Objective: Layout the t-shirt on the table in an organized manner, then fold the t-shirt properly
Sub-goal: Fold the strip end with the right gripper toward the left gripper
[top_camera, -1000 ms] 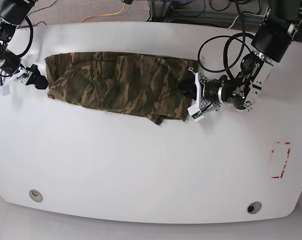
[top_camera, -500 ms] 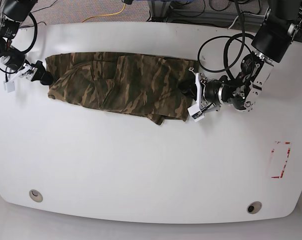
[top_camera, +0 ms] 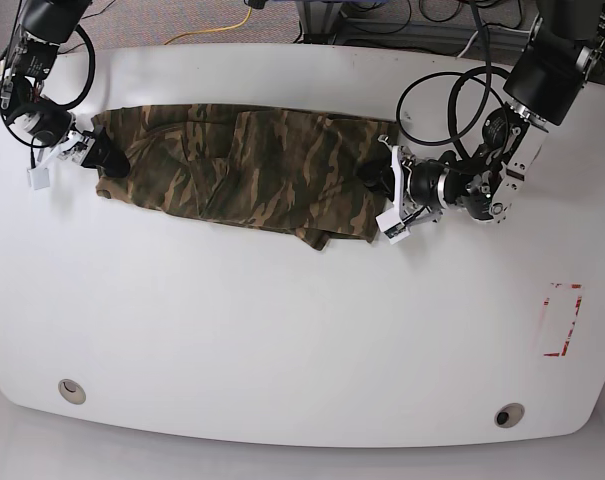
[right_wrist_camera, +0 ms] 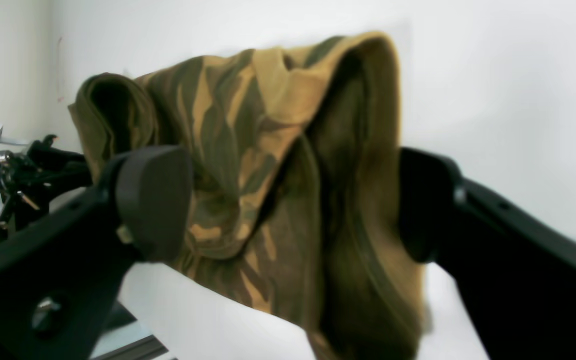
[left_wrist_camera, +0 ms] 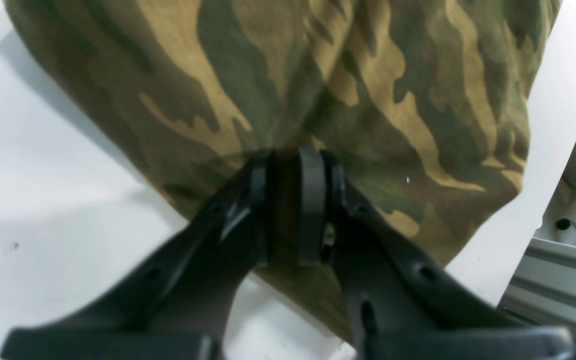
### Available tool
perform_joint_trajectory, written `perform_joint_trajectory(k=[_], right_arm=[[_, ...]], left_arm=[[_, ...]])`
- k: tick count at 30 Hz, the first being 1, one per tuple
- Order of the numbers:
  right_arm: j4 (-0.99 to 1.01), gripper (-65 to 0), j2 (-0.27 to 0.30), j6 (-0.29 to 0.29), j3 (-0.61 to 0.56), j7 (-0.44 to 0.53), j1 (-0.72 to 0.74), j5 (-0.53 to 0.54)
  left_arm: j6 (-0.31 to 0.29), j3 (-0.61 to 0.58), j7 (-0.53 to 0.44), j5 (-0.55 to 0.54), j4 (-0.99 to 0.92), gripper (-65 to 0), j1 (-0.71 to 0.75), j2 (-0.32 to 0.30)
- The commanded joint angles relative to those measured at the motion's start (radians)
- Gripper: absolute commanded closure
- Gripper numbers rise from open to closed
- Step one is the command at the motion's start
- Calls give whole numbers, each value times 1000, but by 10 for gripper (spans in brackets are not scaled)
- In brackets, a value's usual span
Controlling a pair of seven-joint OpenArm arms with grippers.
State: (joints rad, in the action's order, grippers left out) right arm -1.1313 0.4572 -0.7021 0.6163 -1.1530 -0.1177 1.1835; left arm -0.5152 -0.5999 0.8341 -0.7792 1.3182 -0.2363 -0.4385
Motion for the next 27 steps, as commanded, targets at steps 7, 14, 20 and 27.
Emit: perform_joint_trajectory(k=[7,14,20,27], right_arm=[[-6,-599,-24,4,-72,-28,3,-23],[-6,-585,-41,4,-75,-28,3,-26],[-3,-414,-57,4,-77,-23,10,-40],[-6,-67,-62,4,-75,-23,42,-167]], left_arm=[[37,-5,107,123,-13,-74,5,-19],[37,-5,107,123,-13,-74,5,-19],[37,-5,107,123,-13,-74,5,-19],[37,-5,107,123,-13,-74,5,-15]])
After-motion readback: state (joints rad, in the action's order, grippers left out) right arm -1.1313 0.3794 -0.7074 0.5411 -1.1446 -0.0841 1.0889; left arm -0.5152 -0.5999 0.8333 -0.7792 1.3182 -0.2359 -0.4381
